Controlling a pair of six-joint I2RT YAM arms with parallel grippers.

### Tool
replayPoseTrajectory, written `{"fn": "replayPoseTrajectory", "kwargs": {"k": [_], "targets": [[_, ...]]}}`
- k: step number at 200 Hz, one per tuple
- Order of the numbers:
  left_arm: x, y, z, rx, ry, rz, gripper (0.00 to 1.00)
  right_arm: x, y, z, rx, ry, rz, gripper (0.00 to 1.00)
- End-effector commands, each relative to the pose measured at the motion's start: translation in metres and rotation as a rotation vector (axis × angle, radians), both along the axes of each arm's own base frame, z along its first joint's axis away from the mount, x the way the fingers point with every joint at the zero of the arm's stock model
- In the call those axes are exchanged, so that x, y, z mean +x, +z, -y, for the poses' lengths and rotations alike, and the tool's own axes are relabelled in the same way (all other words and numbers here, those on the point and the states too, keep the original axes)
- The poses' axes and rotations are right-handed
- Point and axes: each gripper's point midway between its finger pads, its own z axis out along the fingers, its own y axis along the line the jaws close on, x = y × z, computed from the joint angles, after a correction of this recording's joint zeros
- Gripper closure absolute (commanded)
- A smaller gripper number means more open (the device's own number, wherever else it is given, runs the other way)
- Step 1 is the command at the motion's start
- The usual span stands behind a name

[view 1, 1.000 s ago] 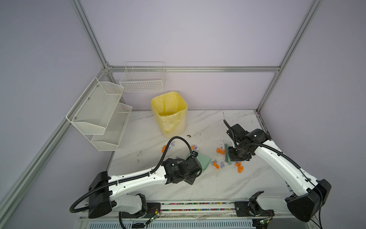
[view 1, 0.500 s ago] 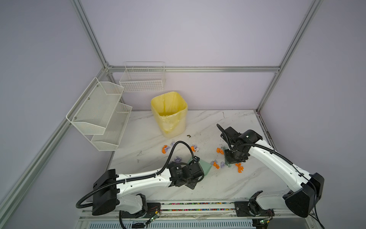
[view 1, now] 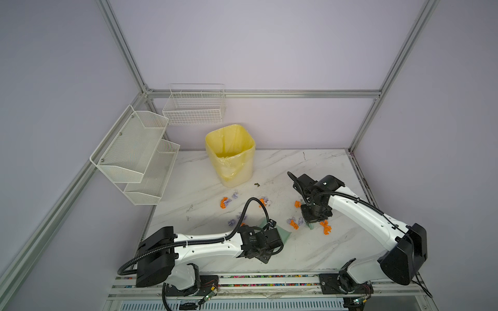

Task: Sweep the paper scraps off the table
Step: 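Sweep scraps with the brush into the dustpan held by the left gripper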

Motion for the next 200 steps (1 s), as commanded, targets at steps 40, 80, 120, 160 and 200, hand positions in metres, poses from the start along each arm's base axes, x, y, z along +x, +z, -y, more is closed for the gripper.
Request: {"fn": "replayPoseTrajectory", "kwargs": {"k": [40, 80, 120, 160, 200], "targets": [[-0.003, -0.013, 0.001, -0.024, 0.032, -0.016, 0.97, -0.008, -0.003, -0.030, -0.004, 0.103, -0.045, 1.00], [-0.006, -0.026, 0.001, 0.003, 0.024, -0.044, 0.97, -0.013, -0.001, -0.052, 0.057, 0.155, -0.068, 1.00], [-0.007, -0.036, 0.002, 0.023, 0.025, -0.058, 0.97, -0.025, 0.003, -0.080, 0.172, 0.209, -0.100, 1.00], [-0.007, -0.039, 0.006, 0.013, 0.036, -0.063, 0.97, -0.044, 0.023, -0.104, 0.370, 0.230, -0.113, 1.00], [-0.005, -0.039, 0.002, 0.005, 0.064, -0.050, 0.97, -0.037, 0.035, -0.077, 0.307, 0.094, -0.001, 1.00]]}}
